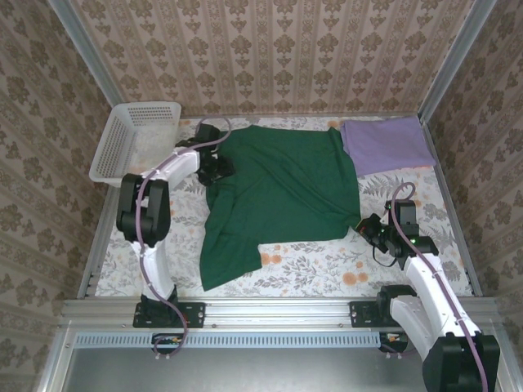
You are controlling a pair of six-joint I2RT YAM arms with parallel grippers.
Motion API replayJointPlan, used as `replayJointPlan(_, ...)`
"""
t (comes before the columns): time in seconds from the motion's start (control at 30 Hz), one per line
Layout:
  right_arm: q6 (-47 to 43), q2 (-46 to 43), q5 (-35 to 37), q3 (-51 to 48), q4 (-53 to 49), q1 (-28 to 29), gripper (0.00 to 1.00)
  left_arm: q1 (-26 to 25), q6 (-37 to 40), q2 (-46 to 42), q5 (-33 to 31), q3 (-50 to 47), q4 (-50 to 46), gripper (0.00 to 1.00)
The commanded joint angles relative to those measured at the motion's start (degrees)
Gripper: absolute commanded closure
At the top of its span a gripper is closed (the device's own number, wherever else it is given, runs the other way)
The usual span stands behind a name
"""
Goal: Fold and stack the t-shirts
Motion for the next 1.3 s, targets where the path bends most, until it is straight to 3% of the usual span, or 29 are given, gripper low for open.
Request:
replayJointPlan(0.0, -0.65, 0.27, -1.01, -0.05, 1.12, -0.47, 1.00, -1.03, 1.47, 2.03, 0.55, 2.39, -2.93, 0.46)
replayJointPlan(0.2, -1.34, 0.14, -0.84, 0.45, 0.33, -0.70, 1.00, -1.85, 1.94, -0.33, -0.17, -1.38, -1.58, 0.57)
replayJointPlan(0.33, -1.35, 0.32, -0.82, 0.55, 0.30, -0.84, 1.00, -1.52, 2.39, -2.19, 0.17, -4.08, -0.97, 0.84)
replayJointPlan(0.47, -1.35, 0.23, -0.78, 1.08, -0.15, -0.92, 1.00, -0.79, 2.31, -5.01, 1.29, -7.02, 0.47, 1.00)
replayJointPlan(0.73, -1.52, 0.27, -0.30, 1.97, -0.64, -1.01, 1.00, 0.39, 2.15, -14.93, -0.90, -11.93, 1.92, 1.00)
replayJointPlan(0.9, -1.87, 0.49, -0.12, 2.35, -0.98, -1.10, 1.00, 2.09, 1.61, -24.86, -6.46, -20.28, 2.07, 1.00)
replayJointPlan(1.0, -2.09, 0.61, -0.12, 2.34, -1.02, -1.10, 1.00, 4.95, 0.75, -29.62, -4.48, -26.40, 4.58, 1.00)
replayJointPlan(1.17, -2.07, 2.06, -0.27, 2.37, 0.24, -1.19, 1.00, 3.69, 2.71, -24.91, 5.20, -23.24, 5.09, 0.68)
replayJointPlan(1.27, -1.63, 2.84, -0.94, 2.35, 1.02, -1.19, 1.00, 0.88, 3.91, -19.50, 5.42, -18.35, 4.31, 0.54)
